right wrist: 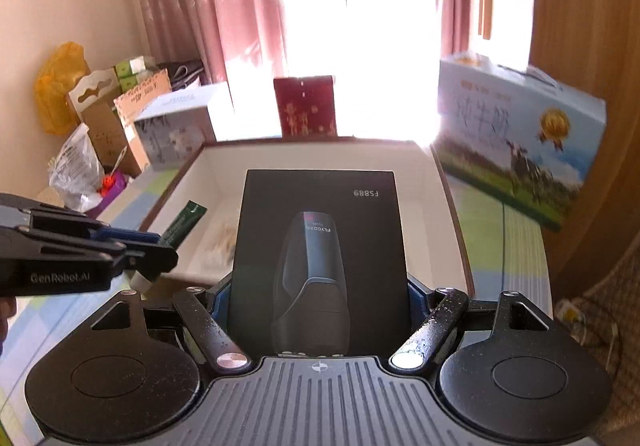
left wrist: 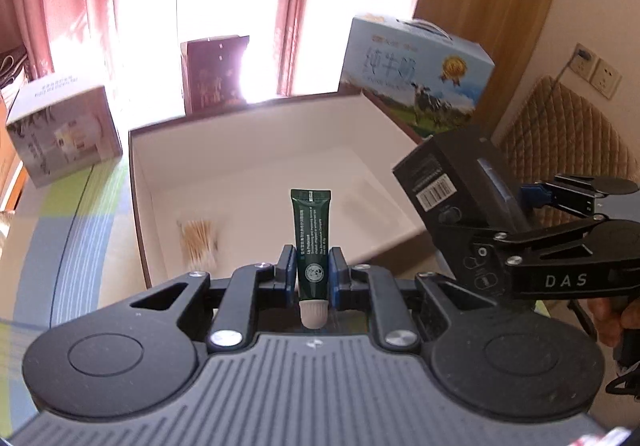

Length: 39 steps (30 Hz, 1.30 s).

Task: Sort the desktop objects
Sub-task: 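Lift the FLYCO box and toothpaste tube over the brown box and release them inside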

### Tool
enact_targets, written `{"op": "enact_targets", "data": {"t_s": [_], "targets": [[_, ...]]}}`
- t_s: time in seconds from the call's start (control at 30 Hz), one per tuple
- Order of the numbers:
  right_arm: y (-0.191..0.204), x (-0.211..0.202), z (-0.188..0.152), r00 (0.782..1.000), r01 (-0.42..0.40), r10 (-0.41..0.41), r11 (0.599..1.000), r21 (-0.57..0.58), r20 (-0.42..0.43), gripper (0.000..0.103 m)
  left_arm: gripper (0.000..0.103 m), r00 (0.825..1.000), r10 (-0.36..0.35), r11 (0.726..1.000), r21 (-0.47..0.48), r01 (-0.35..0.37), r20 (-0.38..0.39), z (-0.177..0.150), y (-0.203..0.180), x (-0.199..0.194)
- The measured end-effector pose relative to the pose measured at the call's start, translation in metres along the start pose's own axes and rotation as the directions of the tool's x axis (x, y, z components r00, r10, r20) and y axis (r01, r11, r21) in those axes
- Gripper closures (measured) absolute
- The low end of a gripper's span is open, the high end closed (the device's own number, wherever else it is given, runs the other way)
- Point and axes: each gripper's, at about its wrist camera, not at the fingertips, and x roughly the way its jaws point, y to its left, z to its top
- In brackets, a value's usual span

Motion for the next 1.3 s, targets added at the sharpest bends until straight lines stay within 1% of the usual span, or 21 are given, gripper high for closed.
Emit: {"op": "enact_targets", "data": {"t_s": [0.1, 0.23, 0.53, 0.63, 0.97, 1.3], "targets": [[-0.002, 0.019, 0.019, 1.000, 0.003, -0.003, 1.000, -0.001, 0.002, 0.027, 0.090, 1.000, 0.025, 1.000, 0.001, -0.025, 0.001, 0.018, 0.007, 0.013], [-0.005, 0.048, 0.039, 1.000, 0.011, -0.011, 1.000, -0.006, -0.014, 0.027, 0.090, 0.999, 0.045, 0.999, -0.024, -0.046, -0.020, 0.036, 0.022, 0.035], [-0.013, 0.114, 0.060, 0.998, 0.020, -0.020, 1.000, -0.005, -0.058, 0.027, 0.090, 0.993, 0.075, 0.993, -0.082, -0.082, -0.090, 0.056, 0.053, 0.086], [-0.018, 0.134, 0.063, 0.996, 0.028, -0.027, 1.000, 0.007, -0.085, 0.027, 0.090, 0.990, 0.078, 0.990, -0.111, -0.090, -0.115, 0.061, 0.062, 0.103], [-0.032, 0.183, 0.068, 0.986, 0.002, 0.015, 0.995, 0.102, -0.167, 0.027, 0.090, 0.976, 0.097, 0.971, -0.196, -0.136, -0.197, 0.066, 0.087, 0.153], [-0.036, 0.215, 0.069, 0.971, 0.008, 0.010, 0.997, 0.075, -0.239, 0.027, 0.090, 0.959, 0.124, 0.958, -0.222, -0.184, -0.256, 0.065, 0.100, 0.181]]}}
